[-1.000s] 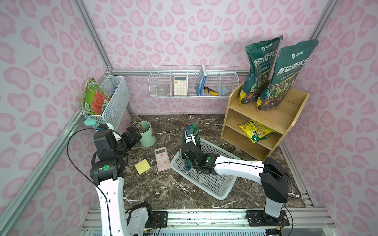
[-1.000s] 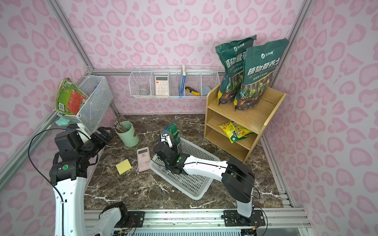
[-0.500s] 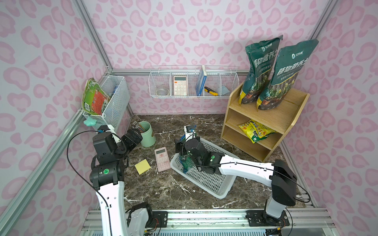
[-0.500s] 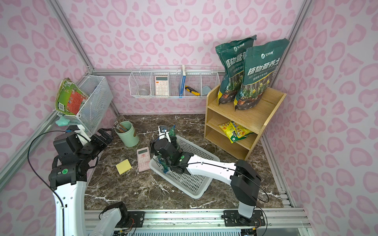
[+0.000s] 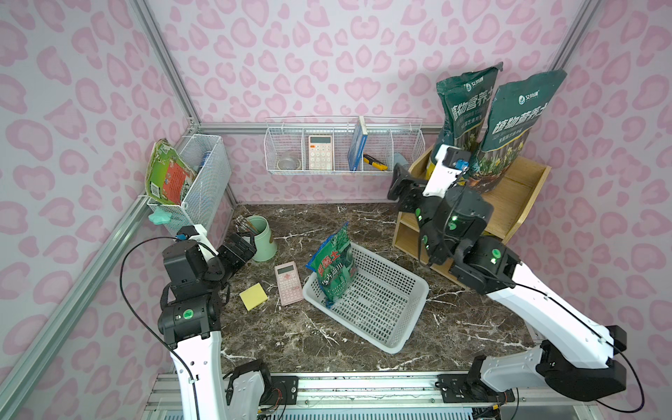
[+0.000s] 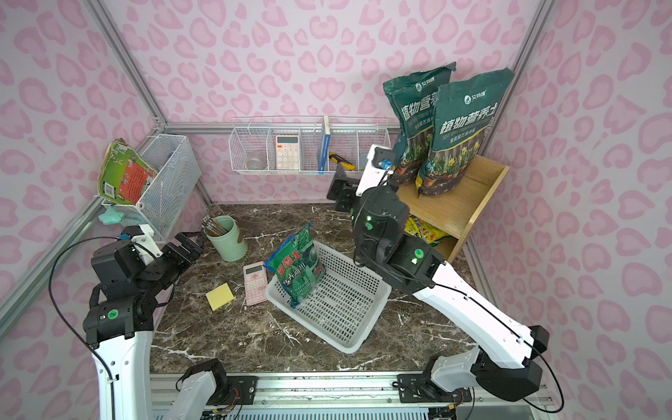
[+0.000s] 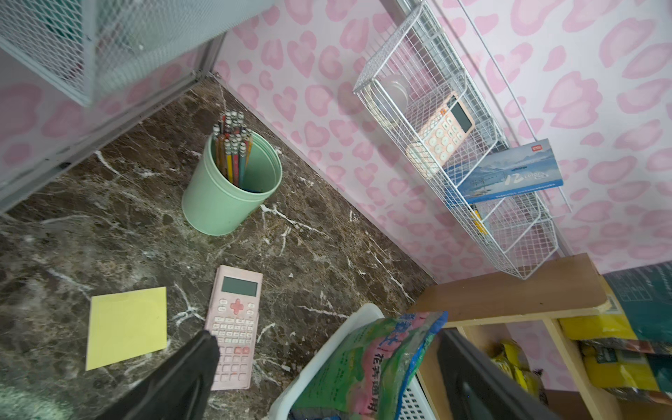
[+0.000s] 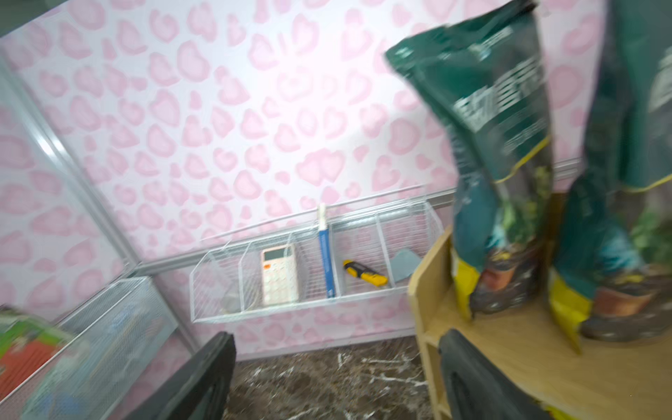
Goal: Take down the fertilizer bag from the shelf
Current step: Pick up the fertilizer bag from the shelf.
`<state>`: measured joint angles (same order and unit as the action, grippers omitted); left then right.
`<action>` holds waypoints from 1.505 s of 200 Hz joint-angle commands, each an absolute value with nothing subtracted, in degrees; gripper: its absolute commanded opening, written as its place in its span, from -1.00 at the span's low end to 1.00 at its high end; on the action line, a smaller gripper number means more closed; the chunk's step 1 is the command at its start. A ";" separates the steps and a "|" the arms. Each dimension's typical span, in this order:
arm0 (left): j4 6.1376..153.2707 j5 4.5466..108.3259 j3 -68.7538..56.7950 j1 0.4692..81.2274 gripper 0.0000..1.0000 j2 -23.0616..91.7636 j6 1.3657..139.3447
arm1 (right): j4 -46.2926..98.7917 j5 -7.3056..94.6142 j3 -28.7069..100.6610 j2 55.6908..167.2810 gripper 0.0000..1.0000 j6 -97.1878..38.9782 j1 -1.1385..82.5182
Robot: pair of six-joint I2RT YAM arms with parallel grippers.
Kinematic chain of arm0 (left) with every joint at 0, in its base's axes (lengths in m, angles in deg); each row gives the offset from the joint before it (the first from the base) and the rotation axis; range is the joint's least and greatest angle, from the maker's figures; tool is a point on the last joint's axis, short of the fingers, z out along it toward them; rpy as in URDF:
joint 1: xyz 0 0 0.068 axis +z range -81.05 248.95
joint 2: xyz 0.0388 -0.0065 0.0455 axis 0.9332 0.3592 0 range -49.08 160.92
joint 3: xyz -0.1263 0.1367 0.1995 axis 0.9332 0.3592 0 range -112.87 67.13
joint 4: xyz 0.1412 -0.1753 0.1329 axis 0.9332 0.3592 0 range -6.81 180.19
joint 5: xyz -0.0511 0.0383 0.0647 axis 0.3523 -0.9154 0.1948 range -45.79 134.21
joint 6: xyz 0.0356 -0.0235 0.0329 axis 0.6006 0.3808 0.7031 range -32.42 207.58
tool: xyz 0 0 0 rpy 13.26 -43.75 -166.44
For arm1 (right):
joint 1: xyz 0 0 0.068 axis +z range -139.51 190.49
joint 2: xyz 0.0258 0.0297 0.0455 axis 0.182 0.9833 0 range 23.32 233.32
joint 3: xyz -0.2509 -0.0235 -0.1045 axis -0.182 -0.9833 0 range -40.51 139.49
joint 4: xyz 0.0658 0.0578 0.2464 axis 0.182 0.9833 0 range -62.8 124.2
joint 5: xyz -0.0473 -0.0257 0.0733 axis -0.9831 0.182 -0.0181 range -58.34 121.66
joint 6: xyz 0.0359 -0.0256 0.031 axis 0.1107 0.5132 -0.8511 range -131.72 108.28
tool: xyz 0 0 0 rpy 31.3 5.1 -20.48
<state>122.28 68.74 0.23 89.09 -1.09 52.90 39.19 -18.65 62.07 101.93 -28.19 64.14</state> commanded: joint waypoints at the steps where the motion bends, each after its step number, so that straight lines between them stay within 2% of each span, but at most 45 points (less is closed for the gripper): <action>1: 118.64 80.19 0.77 86.96 0.98 0.76 50.06 | 49.61 -18.28 68.06 103.54 0.78 -25.95 57.27; 36: 119.48 90.16 -1.62 80.37 0.93 6.45 48.73 | 56.79 -16.07 80.21 110.11 0.78 -23.07 47.18; 75: 120.12 87.37 -1.34 79.33 0.96 4.56 49.43 | 59.47 -14.84 85.32 114.42 0.78 -21.20 37.22; 102: 120.04 87.45 -1.16 79.18 0.97 5.10 48.82 | 58.50 -9.46 85.50 115.18 0.78 -19.98 30.80; 147: 120.06 86.72 -1.08 79.17 0.97 4.73 48.90 | 53.82 -4.07 85.57 118.02 0.79 -14.13 28.57; 176: 120.24 85.23 -1.25 79.19 0.98 3.93 49.08 | 52.77 -6.86 87.29 120.29 0.78 -14.21 28.50; 187: 120.40 84.99 -1.25 79.19 0.98 3.74 49.16 | 52.60 -9.12 88.62 121.36 0.66 -13.31 28.44; 195: 120.38 84.82 -1.31 79.19 0.98 3.66 49.23 | 52.42 -10.61 89.39 122.12 0.47 -12.39 28.43; 217: 120.73 84.64 -1.67 79.22 0.97 3.70 49.47 | 52.22 -13.20 90.44 122.84 -0.43 -10.35 28.52; 237: 120.90 84.47 -1.73 79.21 0.98 3.66 49.61 | 52.08 -13.37 89.01 121.06 -1.00 -10.55 28.68; 257: 121.03 84.64 -1.91 79.14 0.98 3.57 50.08 | 49.46 -13.91 84.99 117.05 -1.00 -9.65 30.38; 275: 121.87 83.95 -2.30 79.19 0.97 3.57 50.81 | 43.22 -18.09 78.62 112.53 -1.00 -4.96 35.40; 301: 121.97 83.93 -2.13 79.23 0.98 3.44 51.26 | 23.63 -29.06 65.92 106.13 -1.00 12.60 47.89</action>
